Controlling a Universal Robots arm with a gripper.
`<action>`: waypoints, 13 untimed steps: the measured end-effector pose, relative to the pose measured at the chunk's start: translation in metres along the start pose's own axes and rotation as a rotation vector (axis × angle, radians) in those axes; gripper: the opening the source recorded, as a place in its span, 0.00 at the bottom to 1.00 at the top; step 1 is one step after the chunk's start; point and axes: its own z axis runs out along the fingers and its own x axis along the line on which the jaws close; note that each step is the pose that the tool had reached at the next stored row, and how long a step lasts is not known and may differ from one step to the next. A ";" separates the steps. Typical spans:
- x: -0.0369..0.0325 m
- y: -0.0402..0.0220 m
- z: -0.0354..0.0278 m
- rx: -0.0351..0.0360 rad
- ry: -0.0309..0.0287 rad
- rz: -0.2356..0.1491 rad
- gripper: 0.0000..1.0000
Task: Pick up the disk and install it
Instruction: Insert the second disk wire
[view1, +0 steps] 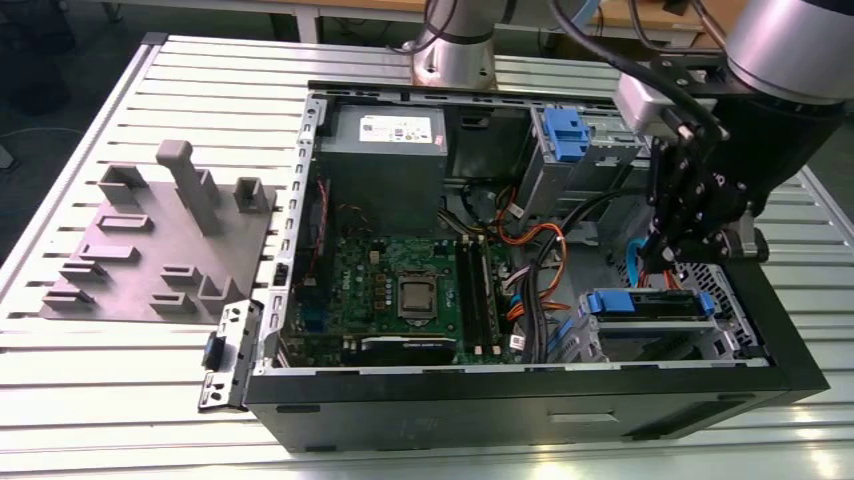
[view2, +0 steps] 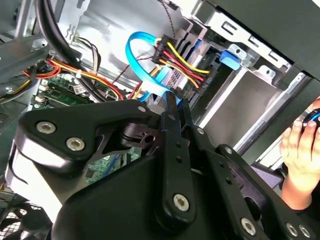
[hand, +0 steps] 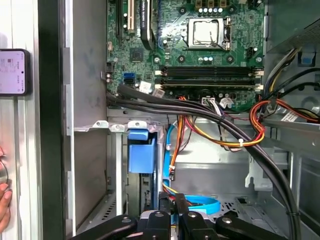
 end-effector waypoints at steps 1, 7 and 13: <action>0.0019 0.0001 0.0008 0.0016 -0.0021 0.000 0.16; 0.0132 0.0015 0.0060 0.0061 -0.0220 0.002 0.16; 0.0180 0.0018 0.0096 0.0063 -0.0302 0.002 0.16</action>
